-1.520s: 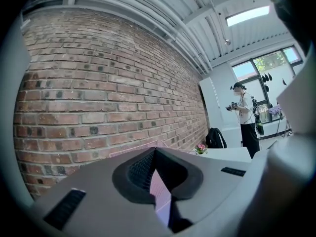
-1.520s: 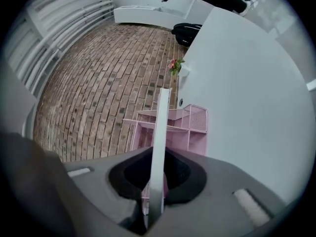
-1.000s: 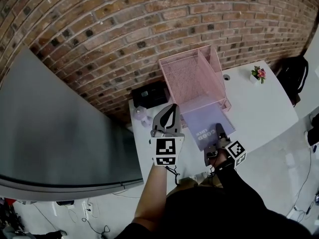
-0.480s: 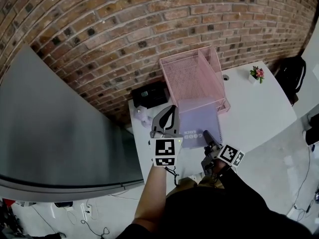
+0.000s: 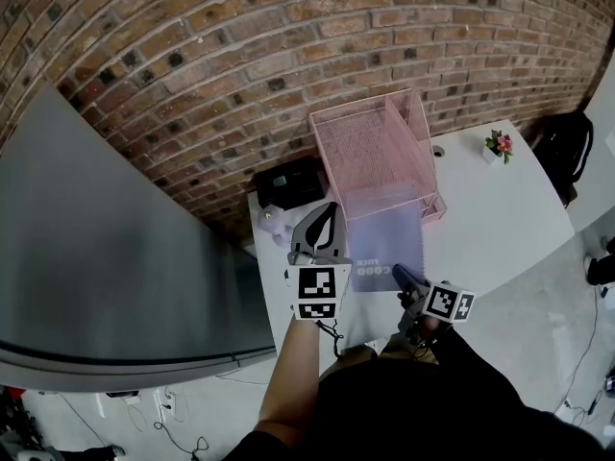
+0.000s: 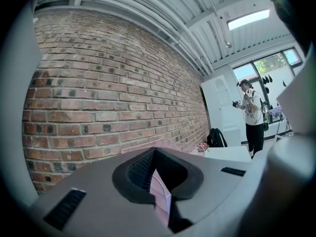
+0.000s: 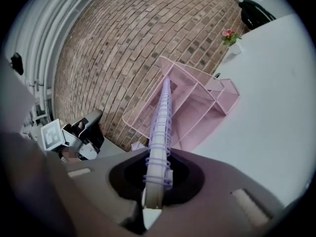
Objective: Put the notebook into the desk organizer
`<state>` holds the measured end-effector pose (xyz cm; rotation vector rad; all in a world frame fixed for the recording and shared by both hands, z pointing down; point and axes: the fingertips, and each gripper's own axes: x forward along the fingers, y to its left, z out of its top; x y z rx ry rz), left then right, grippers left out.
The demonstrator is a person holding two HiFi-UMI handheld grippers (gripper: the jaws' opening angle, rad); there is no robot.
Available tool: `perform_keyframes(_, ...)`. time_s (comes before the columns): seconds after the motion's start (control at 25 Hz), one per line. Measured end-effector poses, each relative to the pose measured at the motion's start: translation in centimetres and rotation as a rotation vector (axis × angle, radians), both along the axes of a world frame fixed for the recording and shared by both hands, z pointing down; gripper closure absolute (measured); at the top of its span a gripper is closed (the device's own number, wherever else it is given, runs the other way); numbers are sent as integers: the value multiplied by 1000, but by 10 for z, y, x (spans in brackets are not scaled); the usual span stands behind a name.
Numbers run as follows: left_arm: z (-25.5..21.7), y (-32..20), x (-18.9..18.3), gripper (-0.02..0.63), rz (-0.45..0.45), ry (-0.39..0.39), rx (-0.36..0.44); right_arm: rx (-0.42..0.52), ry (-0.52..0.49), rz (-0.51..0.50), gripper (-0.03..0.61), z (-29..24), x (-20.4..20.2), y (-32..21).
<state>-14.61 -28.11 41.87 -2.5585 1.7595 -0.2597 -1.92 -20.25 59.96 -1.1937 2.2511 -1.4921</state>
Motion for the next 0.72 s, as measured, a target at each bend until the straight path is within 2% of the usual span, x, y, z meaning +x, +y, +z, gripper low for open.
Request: perform_keyframes(0.72, 2, -30, 2, 606, -32, -4, 1, 43, 0, -31, 549, -16, 5, -64)
